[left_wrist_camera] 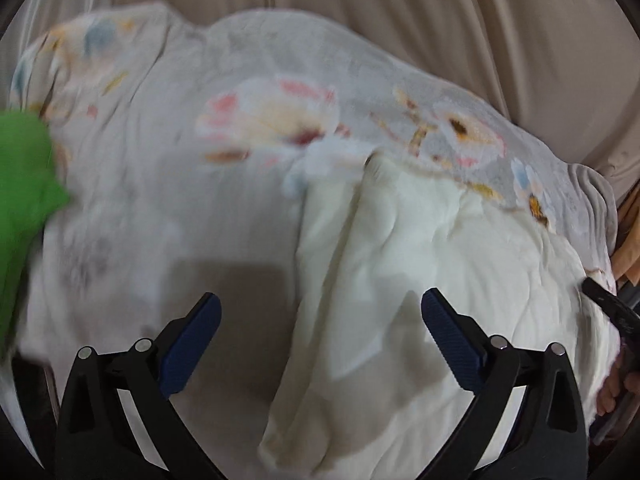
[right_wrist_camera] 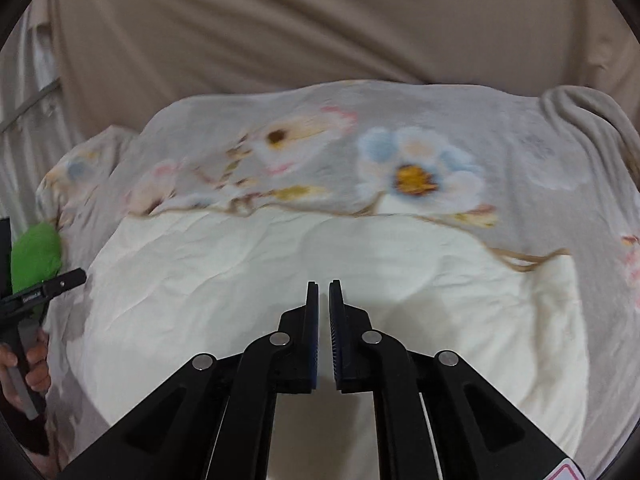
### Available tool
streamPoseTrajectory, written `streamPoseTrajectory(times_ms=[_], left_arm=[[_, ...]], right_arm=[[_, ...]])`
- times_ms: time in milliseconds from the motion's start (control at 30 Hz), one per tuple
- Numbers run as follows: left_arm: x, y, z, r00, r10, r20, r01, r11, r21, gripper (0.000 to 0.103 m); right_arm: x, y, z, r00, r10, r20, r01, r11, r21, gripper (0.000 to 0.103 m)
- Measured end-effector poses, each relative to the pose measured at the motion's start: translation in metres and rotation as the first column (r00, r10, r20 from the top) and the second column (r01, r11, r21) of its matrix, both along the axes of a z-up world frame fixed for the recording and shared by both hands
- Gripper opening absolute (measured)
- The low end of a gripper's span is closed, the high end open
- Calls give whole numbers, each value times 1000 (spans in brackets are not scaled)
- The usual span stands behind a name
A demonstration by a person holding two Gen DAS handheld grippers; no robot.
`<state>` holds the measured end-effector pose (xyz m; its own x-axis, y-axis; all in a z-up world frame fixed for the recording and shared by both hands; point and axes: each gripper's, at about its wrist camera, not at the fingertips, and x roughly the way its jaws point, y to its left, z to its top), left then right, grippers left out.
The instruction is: Fold large clothes
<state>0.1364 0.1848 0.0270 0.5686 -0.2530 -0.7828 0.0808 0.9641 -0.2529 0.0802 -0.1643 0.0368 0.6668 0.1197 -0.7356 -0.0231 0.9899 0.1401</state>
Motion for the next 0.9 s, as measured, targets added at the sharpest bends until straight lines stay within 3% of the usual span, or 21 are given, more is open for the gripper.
streamPoseTrajectory(times_ms=[133, 200, 367, 567, 667, 733, 800, 833, 867, 900], left_arm=[[-26, 26, -39, 991, -6, -133, -18, 984, -177, 98], [-35, 31, -44, 995, 17, -101, -40, 972, -234, 98], [-23, 11, -42, 996, 36, -86, -53, 977, -205, 98], [-31, 15, -37, 991, 102, -87, -118, 972, -204, 98], [-28, 8, -44, 991, 103, -90, -118, 976, -181, 98], [-26, -6, -43, 995, 78, -66, -87, 986, -141, 98], [-20, -20, -43, 998, 10, -70, -23, 983, -183, 98], [-17, -26, -40, 998, -9, -69, -4, 980, -197, 90], [-15, -29, -35, 997, -36, -67, 20, 974, -224, 69], [-14, -33, -24, 997, -54, -52, 40, 970, -239, 62]], right_arm=[[13, 38, -38, 998, 32, -55, -36, 997, -72, 7], [13, 46, -47, 999, 33, -37, -37, 994, -102, 7], [9, 47, -51, 1000, 30, -9, -31, 993, -114, 7], [3, 30, -34, 999, 41, 21, -42, 997, 66, 6], [9, 41, -34, 997, 78, 2, -78, 996, 32, 6], [16, 46, -46, 996, 83, -18, -83, 996, 13, 6], [18, 43, -51, 996, 83, -14, -82, 996, 37, 6], [18, 41, -52, 996, 84, -12, -83, 995, 49, 6], [18, 39, -53, 996, 85, -10, -84, 995, 62, 6], [19, 37, -54, 996, 85, -11, -84, 994, 76, 6]])
